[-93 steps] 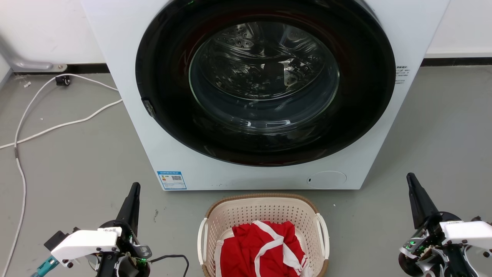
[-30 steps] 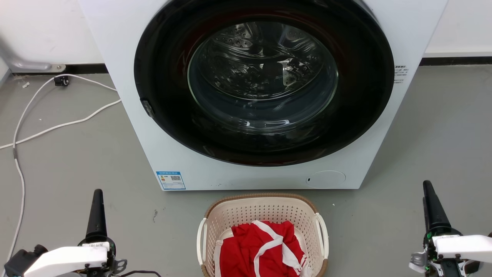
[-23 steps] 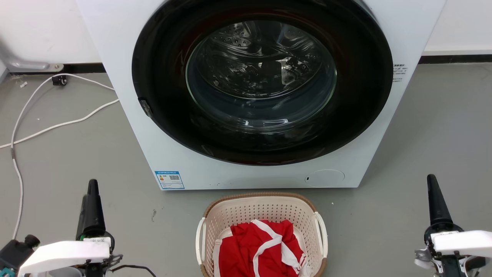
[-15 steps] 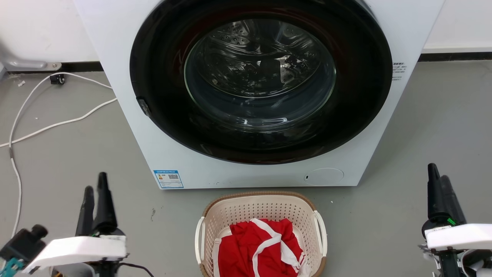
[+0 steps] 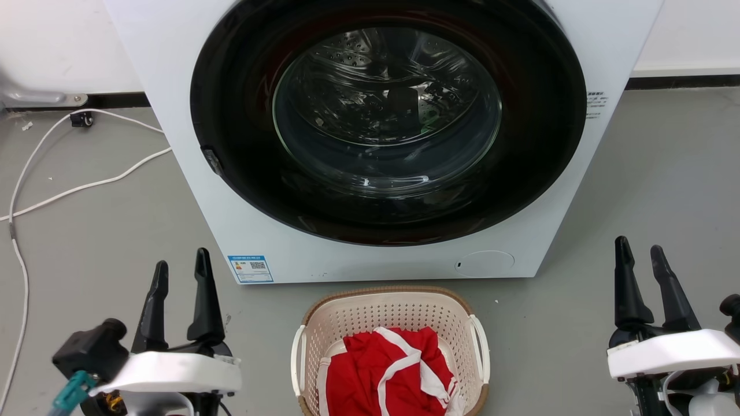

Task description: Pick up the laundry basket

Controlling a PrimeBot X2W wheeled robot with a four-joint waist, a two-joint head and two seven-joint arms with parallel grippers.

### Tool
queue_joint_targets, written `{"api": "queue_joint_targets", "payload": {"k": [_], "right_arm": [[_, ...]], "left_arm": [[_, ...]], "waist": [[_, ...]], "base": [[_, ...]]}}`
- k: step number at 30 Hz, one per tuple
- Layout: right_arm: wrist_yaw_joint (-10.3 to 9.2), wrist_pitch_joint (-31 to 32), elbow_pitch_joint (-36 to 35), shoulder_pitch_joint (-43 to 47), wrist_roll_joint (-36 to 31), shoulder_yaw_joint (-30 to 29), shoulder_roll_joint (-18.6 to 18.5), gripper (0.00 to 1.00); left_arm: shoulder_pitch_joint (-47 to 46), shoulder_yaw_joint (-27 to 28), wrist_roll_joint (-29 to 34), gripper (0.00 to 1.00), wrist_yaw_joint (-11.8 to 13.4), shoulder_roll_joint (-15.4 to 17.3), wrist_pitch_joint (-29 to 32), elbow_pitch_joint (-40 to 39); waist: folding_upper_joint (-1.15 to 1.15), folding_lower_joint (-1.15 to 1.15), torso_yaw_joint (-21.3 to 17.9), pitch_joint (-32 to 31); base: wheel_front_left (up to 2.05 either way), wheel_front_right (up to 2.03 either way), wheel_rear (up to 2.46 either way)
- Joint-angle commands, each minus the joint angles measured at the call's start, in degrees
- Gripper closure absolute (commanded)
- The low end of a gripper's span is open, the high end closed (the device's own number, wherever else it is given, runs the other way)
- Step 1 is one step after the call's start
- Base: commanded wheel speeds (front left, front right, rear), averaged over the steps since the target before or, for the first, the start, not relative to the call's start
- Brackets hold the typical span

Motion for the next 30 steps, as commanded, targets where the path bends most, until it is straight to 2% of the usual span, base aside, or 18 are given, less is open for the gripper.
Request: {"api": "queue_joint_targets", "payload": {"k": [1, 13, 22, 27, 30], "right_arm": [[0.01, -0.5, -1.2, -0.4, -2.3, 0.3, -0.1, 0.00], [0.00, -2.3, -2.7, 0.6, -14.6, 2.5, 0.0, 0.00], [0.00, -3.5, -2.5, 1.3, -20.6, 3.4, 0.0, 0.00], [0.00, -4.1, -2.1, 1.6, -23.6, 3.7, 0.0, 0.00], [0.00, -4.5, -1.9, 1.8, -25.2, 3.8, 0.0, 0.00]], "left_arm": [[0.4, -0.8, 2.4, 0.00, 1.1, 0.7, -0.6, -1.0], [0.1, -9.2, 11.0, 0.00, 8.8, 5.8, -2.3, -2.2], [0.0, -16.3, 15.4, 0.00, 15.0, 10.0, -3.5, -1.5], [-0.1, -18.8, 16.4, 0.00, 17.0, 11.2, -4.2, -1.4], [0.3, -18.7, 14.9, 0.00, 15.9, 10.5, -4.5, -1.9]], "waist": [[0.00, 0.00, -0.1, 0.0], [0.00, 0.00, -0.3, 0.5], [0.00, 0.00, -0.5, 0.3], [0.00, 0.00, -0.7, 0.1], [0.00, 0.00, -0.8, 0.0]], "base": [[0.00, 0.00, 0.00], [0.00, 0.00, 0.00], [0.00, 0.00, 0.00], [0.00, 0.00, 0.00], [0.00, 0.00, 0.00]]}}
